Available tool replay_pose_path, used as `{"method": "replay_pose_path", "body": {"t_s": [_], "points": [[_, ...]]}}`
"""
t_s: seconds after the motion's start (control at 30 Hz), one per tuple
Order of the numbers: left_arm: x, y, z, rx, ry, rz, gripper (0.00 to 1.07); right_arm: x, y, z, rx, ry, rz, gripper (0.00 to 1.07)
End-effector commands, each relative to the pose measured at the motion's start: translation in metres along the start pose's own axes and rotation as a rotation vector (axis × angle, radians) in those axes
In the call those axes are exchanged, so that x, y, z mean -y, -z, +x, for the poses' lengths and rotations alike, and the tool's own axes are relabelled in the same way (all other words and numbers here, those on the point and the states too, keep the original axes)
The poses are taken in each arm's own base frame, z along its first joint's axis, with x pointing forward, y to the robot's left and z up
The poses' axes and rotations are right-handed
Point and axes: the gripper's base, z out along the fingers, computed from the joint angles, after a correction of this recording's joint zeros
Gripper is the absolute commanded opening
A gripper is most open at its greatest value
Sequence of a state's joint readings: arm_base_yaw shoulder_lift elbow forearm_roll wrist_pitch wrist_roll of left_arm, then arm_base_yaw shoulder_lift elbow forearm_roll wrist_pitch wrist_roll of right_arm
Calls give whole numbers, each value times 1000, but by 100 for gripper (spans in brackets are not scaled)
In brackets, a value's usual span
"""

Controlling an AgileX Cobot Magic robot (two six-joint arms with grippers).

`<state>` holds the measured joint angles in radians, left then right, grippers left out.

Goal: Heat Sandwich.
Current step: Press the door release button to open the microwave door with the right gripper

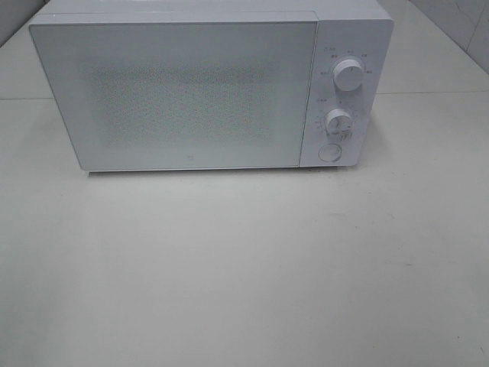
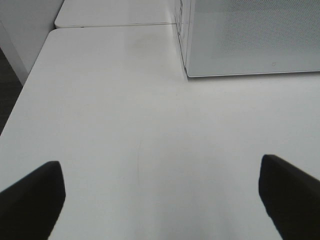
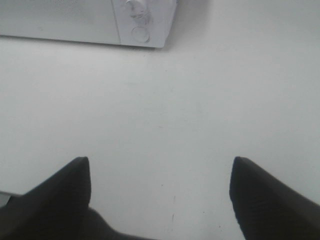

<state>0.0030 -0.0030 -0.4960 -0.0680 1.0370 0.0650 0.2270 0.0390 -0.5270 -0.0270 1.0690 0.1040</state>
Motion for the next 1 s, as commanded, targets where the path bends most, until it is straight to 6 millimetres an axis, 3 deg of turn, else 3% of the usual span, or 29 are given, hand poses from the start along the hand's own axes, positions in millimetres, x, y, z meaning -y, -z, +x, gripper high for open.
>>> {"method": "replay_pose_path", "body": {"t_s": [0.03, 0.57, 0.77, 1.0], "points": [[1, 3, 2, 32, 1, -2, 100, 1, 4, 7, 90, -19, 64, 76], [1, 3, 2, 32, 2, -2, 100, -1, 6, 6, 89, -29, 54, 76], [1, 3, 2, 32, 2, -2, 100, -4, 18, -8, 204, -37, 23, 76], [1, 3, 2, 32, 2, -2, 100, -4, 7, -21, 168, -37, 25, 76]]}}
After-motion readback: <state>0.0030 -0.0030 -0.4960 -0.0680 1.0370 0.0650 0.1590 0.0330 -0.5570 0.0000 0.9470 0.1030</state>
